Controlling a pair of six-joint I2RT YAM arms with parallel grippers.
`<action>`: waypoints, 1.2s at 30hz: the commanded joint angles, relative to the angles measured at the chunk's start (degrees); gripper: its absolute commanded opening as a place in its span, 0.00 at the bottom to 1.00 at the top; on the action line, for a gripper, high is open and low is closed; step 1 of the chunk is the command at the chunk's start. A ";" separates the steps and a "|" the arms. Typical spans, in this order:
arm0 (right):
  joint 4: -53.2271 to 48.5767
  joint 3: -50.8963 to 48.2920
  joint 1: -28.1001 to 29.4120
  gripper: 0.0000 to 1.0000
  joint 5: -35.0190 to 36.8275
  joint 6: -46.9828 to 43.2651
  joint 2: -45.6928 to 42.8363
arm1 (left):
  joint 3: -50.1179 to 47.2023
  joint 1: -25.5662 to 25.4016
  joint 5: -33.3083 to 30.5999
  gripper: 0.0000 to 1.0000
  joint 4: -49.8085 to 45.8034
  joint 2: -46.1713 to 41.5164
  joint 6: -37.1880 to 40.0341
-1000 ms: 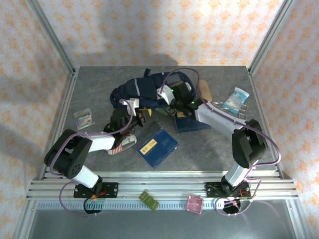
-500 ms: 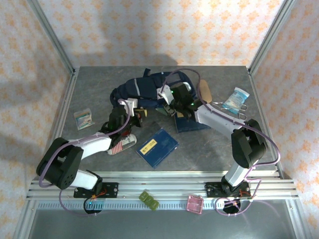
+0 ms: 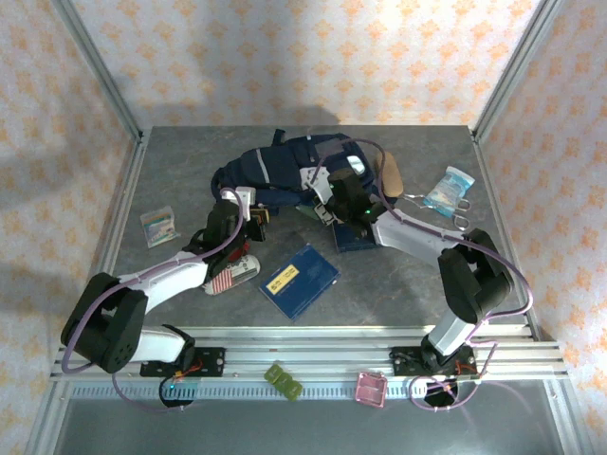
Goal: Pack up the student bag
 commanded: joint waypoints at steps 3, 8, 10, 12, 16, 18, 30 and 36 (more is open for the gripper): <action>13.43 3.01 -4.51 0.00 24.66 -3.77 3.43 | 0.24 0.46 -3.71 0.00 -6.54 -2.11 0.96; 6.64 13.34 -6.03 0.03 33.50 2.47 11.93 | 3.19 -6.83 -4.59 0.00 -3.79 1.64 0.71; -0.95 16.93 -6.97 0.17 31.86 9.95 12.75 | 4.12 -8.41 -4.15 0.00 -0.86 4.15 -0.86; -5.31 17.02 -7.34 0.31 29.38 16.50 11.15 | 4.89 -9.67 -3.64 0.00 1.54 6.39 -1.87; -9.03 11.09 -7.55 0.58 22.55 27.84 2.69 | 6.80 -10.98 -1.43 0.00 3.69 10.24 -2.28; -12.20 9.49 -7.84 0.59 19.50 34.11 -1.10 | 7.36 -11.07 -0.66 0.00 3.60 11.27 -1.79; 3.26 -13.15 -7.86 0.65 -19.90 76.14 -8.49 | 7.16 -11.55 2.06 0.00 4.83 12.94 -1.47; 18.18 -18.24 -6.96 0.71 -26.78 84.78 -8.04 | 6.77 -12.72 1.83 0.00 5.08 13.45 -0.74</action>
